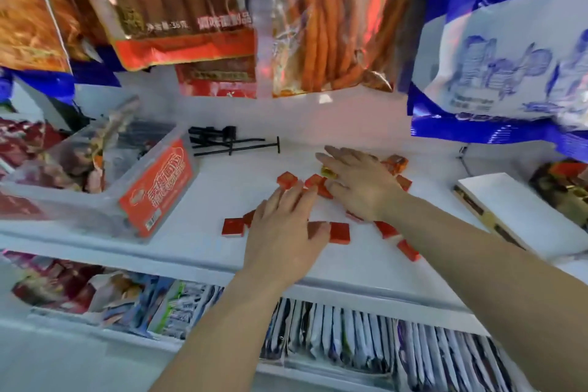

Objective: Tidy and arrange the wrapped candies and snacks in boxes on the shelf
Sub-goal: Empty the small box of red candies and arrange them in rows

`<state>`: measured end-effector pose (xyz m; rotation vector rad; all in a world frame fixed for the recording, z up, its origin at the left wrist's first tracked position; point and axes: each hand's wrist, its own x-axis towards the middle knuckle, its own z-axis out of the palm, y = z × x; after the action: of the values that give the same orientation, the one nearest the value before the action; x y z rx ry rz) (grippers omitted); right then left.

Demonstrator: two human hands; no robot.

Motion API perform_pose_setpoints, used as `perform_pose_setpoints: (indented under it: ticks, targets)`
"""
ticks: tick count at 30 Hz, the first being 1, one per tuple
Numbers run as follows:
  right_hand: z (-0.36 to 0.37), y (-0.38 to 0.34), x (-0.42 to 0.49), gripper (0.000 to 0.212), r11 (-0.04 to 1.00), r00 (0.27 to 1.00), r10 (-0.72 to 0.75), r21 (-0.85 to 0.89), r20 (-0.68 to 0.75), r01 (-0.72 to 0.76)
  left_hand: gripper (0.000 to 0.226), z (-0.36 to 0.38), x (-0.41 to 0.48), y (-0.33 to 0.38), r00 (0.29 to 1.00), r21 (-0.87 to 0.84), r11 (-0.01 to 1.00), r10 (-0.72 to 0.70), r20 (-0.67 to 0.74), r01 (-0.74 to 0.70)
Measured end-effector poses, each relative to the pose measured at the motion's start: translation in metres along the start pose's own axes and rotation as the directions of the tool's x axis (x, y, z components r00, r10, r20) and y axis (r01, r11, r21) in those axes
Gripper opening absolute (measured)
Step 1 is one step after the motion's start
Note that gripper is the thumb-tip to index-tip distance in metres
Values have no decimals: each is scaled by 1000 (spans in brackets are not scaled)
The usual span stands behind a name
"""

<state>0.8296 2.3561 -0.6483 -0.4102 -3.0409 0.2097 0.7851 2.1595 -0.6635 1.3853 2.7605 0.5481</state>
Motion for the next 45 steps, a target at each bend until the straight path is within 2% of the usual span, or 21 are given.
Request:
perform_pose_setpoints:
  ticks: [2,5,8,10,12,13,15,16,18,21,23,25,29,32,36,39,41,45]
  targets:
    - [5,2,3,56,999,999,-36,10,27,36,68,3,7,-3,996,29,999,-25,82,23]
    - [5,6,-16,51,992,994,-98,69,-53,102,62,7,12,2,995,17,1000,-12,103,10]
    - [-1,11,-32,34,972,992,-71,218,-101,91,50,7,12,9,1000,1,1000,-29,1,29]
    - [-7,14,-36,33,961,988,-24,270,-152,65,49,6,12,9,998,-15,999,-34,-49,34]
    - [-9,21,-32,37,976,971,69,219,-230,-18,52,5,14,11,1000,-22,1000,-2,-5,1]
    - [-9,26,-29,41,982,965,133,162,-224,-98,53,5,15,13,999,-10,1000,17,35,-17]
    - [-5,34,-23,52,968,962,248,78,-111,-240,53,7,18,19,994,14,999,32,104,-33]
    - [-2,37,-22,54,962,962,266,73,-56,-262,52,8,20,21,993,9,1000,26,113,-27]
    - [0,39,-28,53,967,971,238,104,-31,-234,47,8,22,26,999,-5,1000,14,41,-14]
    - [-6,35,-45,44,972,985,153,191,-85,-134,45,9,28,33,996,14,1000,20,-92,-19]
    - [-9,35,-49,29,952,980,149,289,-133,-105,51,14,32,39,997,-7,998,60,-47,-60]
    - [-10,38,-48,20,939,974,174,323,-147,-119,47,18,33,44,995,3,996,94,-26,-94]
    - [-7,37,-49,36,935,975,198,319,-99,-157,35,15,33,46,994,-33,999,37,-101,-40]
    - [-6,32,-55,44,905,957,264,374,-117,-204,33,14,32,44,993,-60,998,-6,-117,-1]
    - [-17,43,-70,41,893,887,367,372,-279,-253,50,16,32,44,997,-19,1000,-8,-79,6]
    - [-22,64,-86,36,833,830,477,449,-289,-323,46,19,33,46,998,36,999,-17,-66,19]
    - [-22,74,-93,36,820,827,498,450,-259,-353,39,20,32,48,997,10,1000,-19,-78,19]
    - [-25,70,-82,38,860,862,442,390,-248,-329,27,18,33,50,989,-40,999,-22,-143,17]
